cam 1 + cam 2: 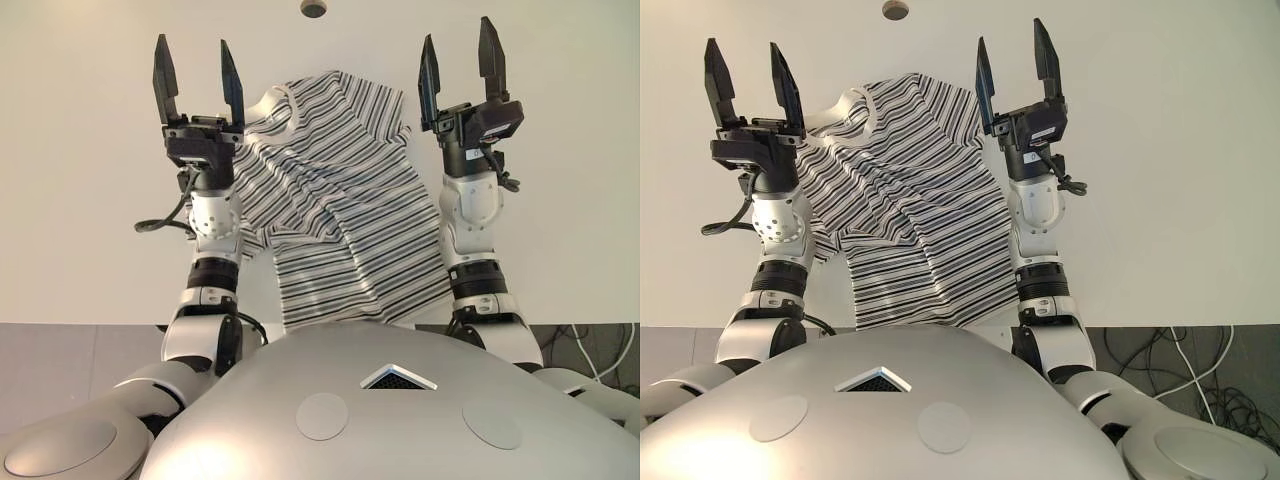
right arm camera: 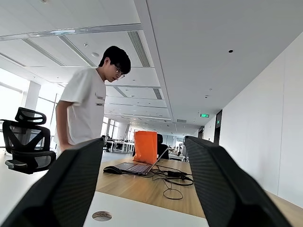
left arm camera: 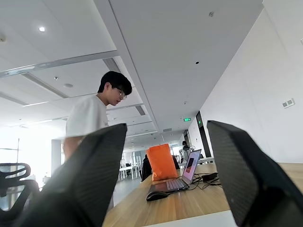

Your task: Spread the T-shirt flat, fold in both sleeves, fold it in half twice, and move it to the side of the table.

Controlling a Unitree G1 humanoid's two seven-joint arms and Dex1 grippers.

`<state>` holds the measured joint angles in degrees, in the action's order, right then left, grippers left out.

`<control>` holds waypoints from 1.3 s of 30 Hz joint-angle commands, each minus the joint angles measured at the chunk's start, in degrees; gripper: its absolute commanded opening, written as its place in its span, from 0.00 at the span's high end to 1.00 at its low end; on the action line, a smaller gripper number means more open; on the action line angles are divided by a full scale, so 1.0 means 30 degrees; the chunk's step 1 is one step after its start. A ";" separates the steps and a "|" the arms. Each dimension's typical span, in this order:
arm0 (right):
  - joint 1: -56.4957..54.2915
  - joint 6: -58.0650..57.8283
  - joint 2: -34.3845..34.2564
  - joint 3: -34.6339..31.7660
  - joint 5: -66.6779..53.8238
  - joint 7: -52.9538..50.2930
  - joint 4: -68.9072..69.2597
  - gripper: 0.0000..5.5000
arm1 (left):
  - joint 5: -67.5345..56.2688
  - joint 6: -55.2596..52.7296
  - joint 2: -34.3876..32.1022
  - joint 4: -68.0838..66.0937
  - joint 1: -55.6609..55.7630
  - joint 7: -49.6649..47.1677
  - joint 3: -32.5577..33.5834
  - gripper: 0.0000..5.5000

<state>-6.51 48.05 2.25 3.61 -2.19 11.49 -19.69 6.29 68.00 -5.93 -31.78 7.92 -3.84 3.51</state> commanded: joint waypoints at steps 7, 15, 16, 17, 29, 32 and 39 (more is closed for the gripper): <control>-0.0311 -0.0117 -0.0033 0.0174 0.0269 0.0053 -0.0315 0.42 | -0.0324 -0.0315 -0.0002 -0.0217 0.0524 0.0533 -0.0198 0.44; -0.0329 -0.0078 -0.0023 0.0266 0.0424 -0.0057 -0.0372 0.42 | -0.0491 -0.0269 -0.0005 -0.0166 0.0534 0.0695 -0.0333 0.44; -0.0328 -0.0087 -0.0016 0.0261 0.0476 -0.0094 -0.0372 0.42 | -0.0501 -0.0261 -0.0012 -0.0171 0.0533 0.0716 -0.0349 0.44; -0.0341 -0.0141 0.0001 0.0228 0.0664 -0.0222 -0.0414 0.42 | -0.0498 -0.0262 -0.0019 -0.0173 0.0531 0.0729 -0.0356 0.44; -0.0173 -0.0651 0.0142 0.0211 0.1794 -0.0919 -0.0342 0.42 | -0.0184 -0.0533 0.0046 0.0079 0.0337 0.0745 -0.0353 0.44; -0.0207 -0.0805 0.0167 0.0169 0.2162 -0.1249 -0.0400 0.42 | -0.0145 -0.0569 0.0047 0.0053 0.0336 0.0723 -0.0336 0.44; -0.0223 -0.1055 0.0283 0.0229 0.2927 -0.2013 -0.0410 0.42 | -0.0103 -0.0609 0.0022 -0.0026 0.0398 0.0757 -0.0381 0.44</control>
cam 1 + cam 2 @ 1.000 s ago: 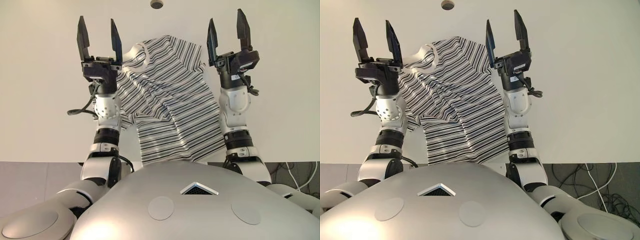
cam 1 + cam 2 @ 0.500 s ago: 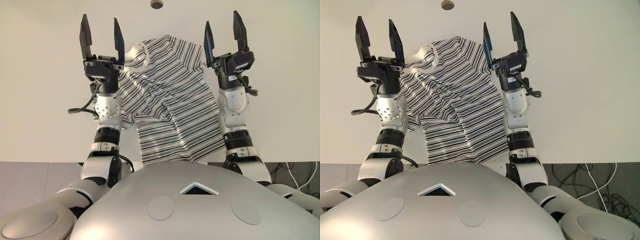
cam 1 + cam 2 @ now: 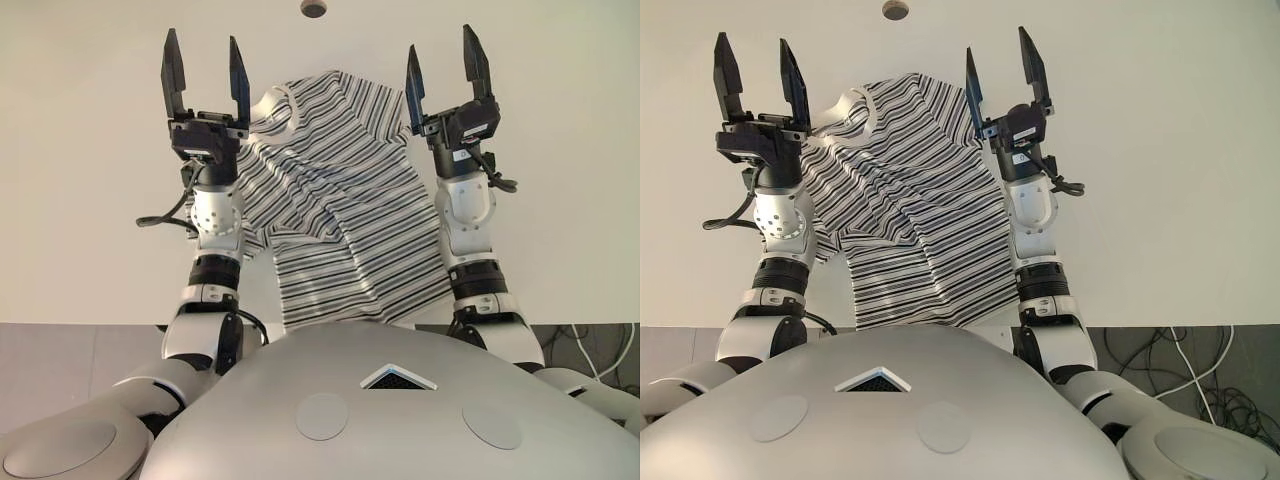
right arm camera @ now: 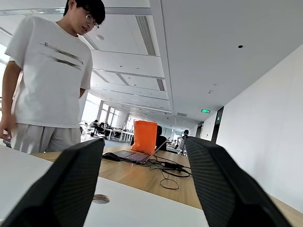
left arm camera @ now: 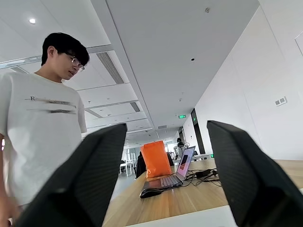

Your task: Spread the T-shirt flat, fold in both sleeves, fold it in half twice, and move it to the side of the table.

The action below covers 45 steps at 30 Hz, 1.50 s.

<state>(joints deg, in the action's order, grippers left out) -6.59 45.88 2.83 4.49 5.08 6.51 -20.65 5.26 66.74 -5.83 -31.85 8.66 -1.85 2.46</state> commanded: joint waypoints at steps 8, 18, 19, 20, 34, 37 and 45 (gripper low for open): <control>-0.0533 -0.4743 0.0888 -0.0839 0.3606 -0.2239 0.3340 0.42 | 0.1082 -0.5860 -0.1444 0.3336 -0.0722 0.0785 0.0193 0.44; -0.5696 -0.6841 0.6284 0.1531 0.6644 0.2560 0.1031 0.42 | 0.4058 -1.0706 -0.8289 1.0141 -0.5512 0.7930 -0.2267 0.44; -0.6012 -0.6643 0.6558 0.2143 0.6828 0.3306 0.0392 0.42 | 0.4348 -1.0751 -0.8867 1.0149 -0.5713 0.8465 -0.2508 0.44; -0.6374 -0.6460 0.6660 0.2632 0.7041 0.3716 -0.0304 0.42 | 0.4654 -1.0665 -0.9357 1.0083 -0.5820 0.8757 -0.2648 0.44; -1.2964 -0.4748 0.3065 0.8785 1.1213 0.2038 -1.4555 0.42 | 0.7365 -1.1170 -1.2174 0.7188 -0.4781 0.8653 -0.2964 0.44; -1.3591 -0.5017 0.3030 0.9472 1.1948 0.0897 -1.6379 0.42 | 0.8846 -1.1182 -1.2622 0.5535 -0.3683 0.7891 -0.3456 0.44; -1.4448 -0.6822 0.4579 0.9561 1.2141 -0.0734 -1.8531 0.42 | 1.4180 -1.0600 -1.0654 -0.3501 0.3996 0.1763 -0.7848 0.44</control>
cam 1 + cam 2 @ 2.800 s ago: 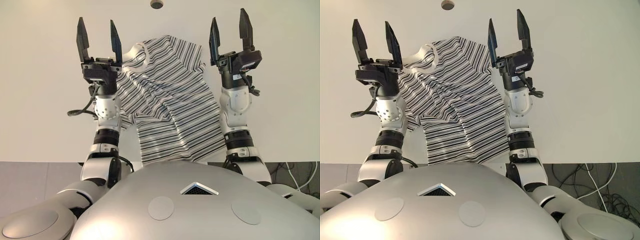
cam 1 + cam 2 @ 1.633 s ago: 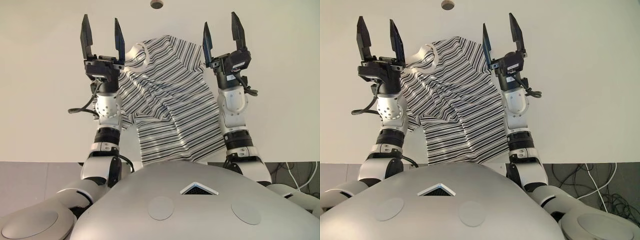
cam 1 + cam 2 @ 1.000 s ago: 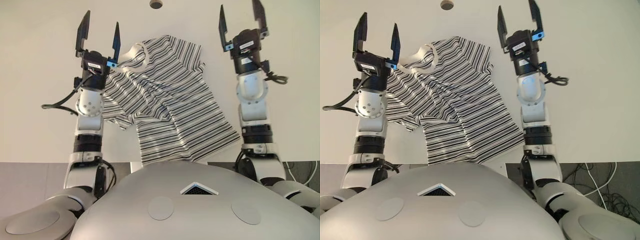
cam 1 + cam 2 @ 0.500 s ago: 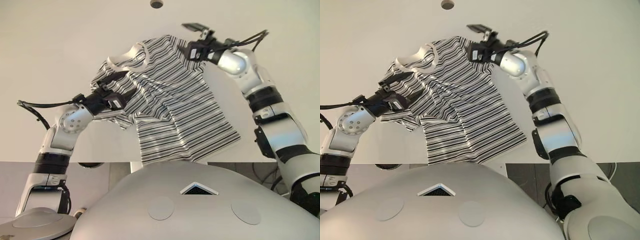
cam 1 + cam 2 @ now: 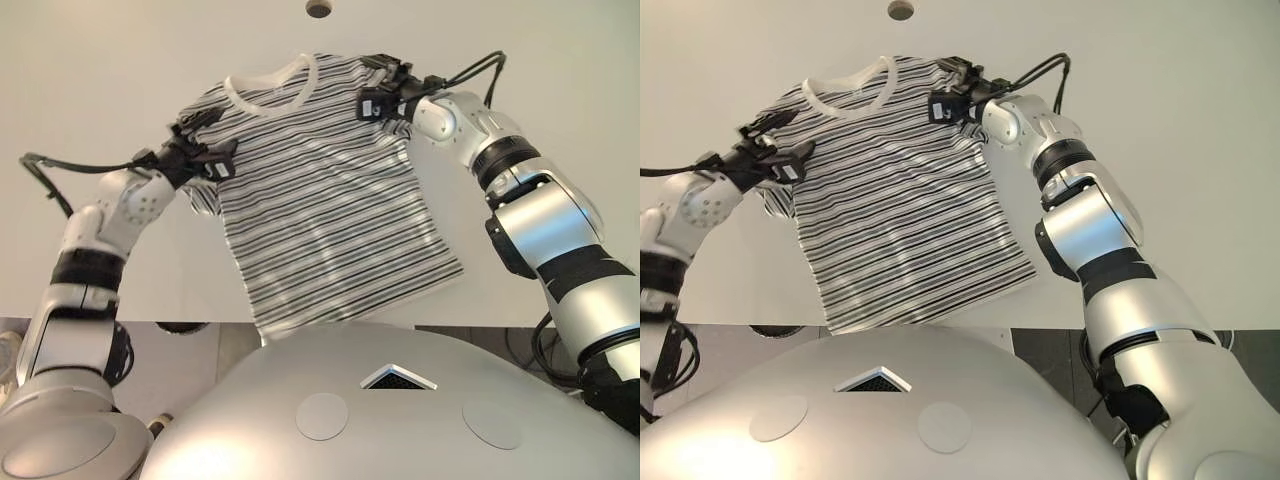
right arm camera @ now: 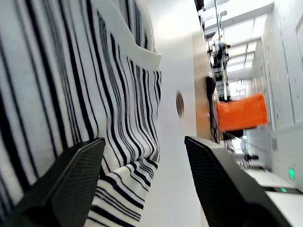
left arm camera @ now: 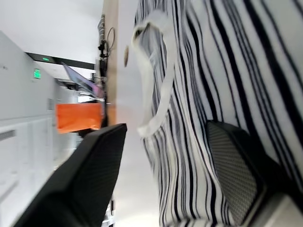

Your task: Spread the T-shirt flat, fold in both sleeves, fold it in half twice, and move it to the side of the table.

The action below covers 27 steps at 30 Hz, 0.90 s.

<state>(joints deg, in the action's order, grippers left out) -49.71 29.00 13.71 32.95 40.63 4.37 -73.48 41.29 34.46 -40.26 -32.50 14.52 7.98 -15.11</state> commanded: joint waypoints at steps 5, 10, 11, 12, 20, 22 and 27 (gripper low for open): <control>0.0234 -0.2097 0.1809 -0.0313 -0.0025 -0.0430 -0.1297 0.42 | 0.2452 0.1730 0.2492 -0.7179 0.6105 -0.4632 -0.3360 0.44; 0.0410 -0.2942 0.2314 -0.0613 -0.0147 -0.0976 -0.1473 0.42 | 0.2915 0.2418 0.3606 -0.9707 0.8070 -0.7454 -0.4589 0.44; 0.0441 -0.2970 0.2419 -0.0716 -0.0255 -0.1000 -0.1475 0.42 | 0.2924 0.2524 0.3729 -0.9975 0.8300 -0.7948 -0.4710 0.44; 0.0517 -0.2936 0.2543 -0.0835 -0.0371 -0.1024 -0.1460 0.42 | 0.2942 0.2612 0.3863 -1.0208 0.8557 -0.8525 -0.4791 0.44; 0.2649 0.1794 0.3953 -0.3762 -0.4014 -0.0903 0.1449 0.42 | 0.0533 0.5541 0.3570 -0.7826 0.8412 -1.1547 -0.3331 0.44; 0.4275 0.4119 0.4301 -0.5409 -0.6826 0.0258 0.4923 0.42 | -0.0823 0.7038 0.2848 -0.4939 0.6560 -0.9853 -0.3200 0.44; 1.0954 0.3834 0.6607 -0.5521 -1.3286 0.5702 1.8050 0.42 | -0.5340 0.7533 -0.0672 0.2058 0.1360 -0.3005 -0.4025 0.44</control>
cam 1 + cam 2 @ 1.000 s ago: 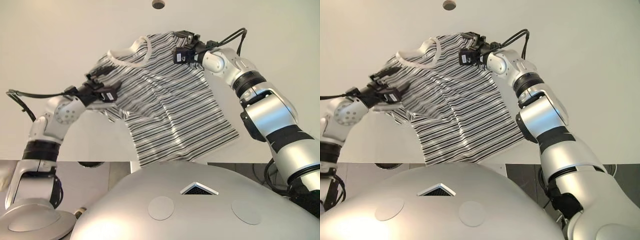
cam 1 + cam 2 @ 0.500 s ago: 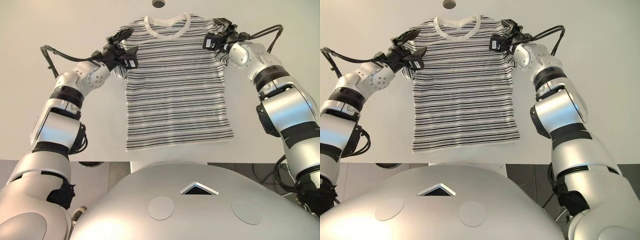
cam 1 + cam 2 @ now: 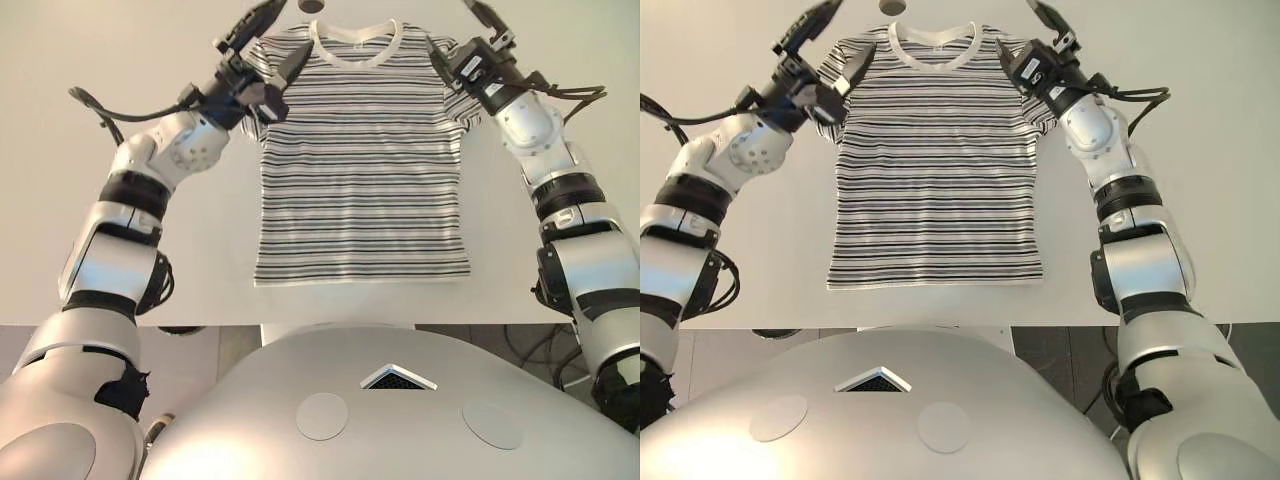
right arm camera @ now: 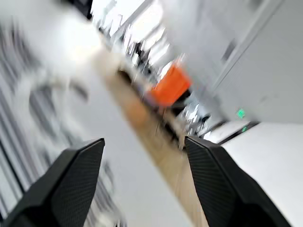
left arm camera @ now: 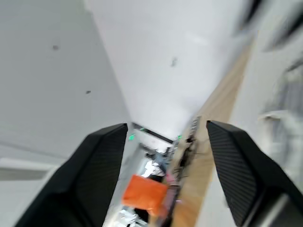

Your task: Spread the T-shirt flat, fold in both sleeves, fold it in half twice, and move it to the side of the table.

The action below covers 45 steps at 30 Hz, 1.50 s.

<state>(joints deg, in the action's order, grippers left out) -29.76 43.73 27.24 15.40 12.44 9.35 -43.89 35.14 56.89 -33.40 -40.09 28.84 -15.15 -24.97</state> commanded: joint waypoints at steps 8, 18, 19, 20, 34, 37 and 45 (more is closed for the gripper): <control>1.1386 -0.5363 0.6477 0.2181 -0.4210 1.0352 1.6092 0.42 | -0.5787 -0.2761 -0.5506 1.1569 -0.9655 1.0875 -0.1215 0.44; 1.2593 -0.6162 0.6902 0.3064 -0.1858 1.2728 1.5165 0.42 | -0.5120 -0.4271 -0.5436 1.2996 -1.1934 1.3595 -0.0434 0.44; 1.2845 -0.6169 0.7078 0.3072 -0.1805 1.2820 1.5358 0.42 | -0.5037 -0.4308 -0.5573 1.3073 -1.2188 1.3773 -0.0345 0.44; 1.3164 -0.6188 0.7269 0.3047 -0.1778 1.2879 1.5634 0.42 | -0.4991 -0.4348 -0.5750 1.3170 -1.2513 1.3972 -0.0296 0.44; 1.5300 -0.6927 0.7737 0.2501 -0.1002 1.2505 1.8196 0.42 | -0.5697 -0.4734 -0.7221 1.4955 -1.5989 1.5628 0.0790 0.44; 1.5575 -0.7023 0.7649 0.2405 -0.0919 1.2331 1.8436 0.42 | -0.5866 -0.4743 -0.7202 1.4957 -1.5931 1.5668 0.1280 0.44; 1.3848 -0.7812 0.4549 -0.0711 -0.3510 0.8781 1.9349 0.42 | -1.3874 -0.5646 -0.6604 1.8158 -1.5903 1.6171 0.3352 0.44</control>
<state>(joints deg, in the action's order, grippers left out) 15.56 22.23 45.00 17.28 5.35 40.00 13.79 0.10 41.15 -53.30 11.03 -18.72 32.78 -16.84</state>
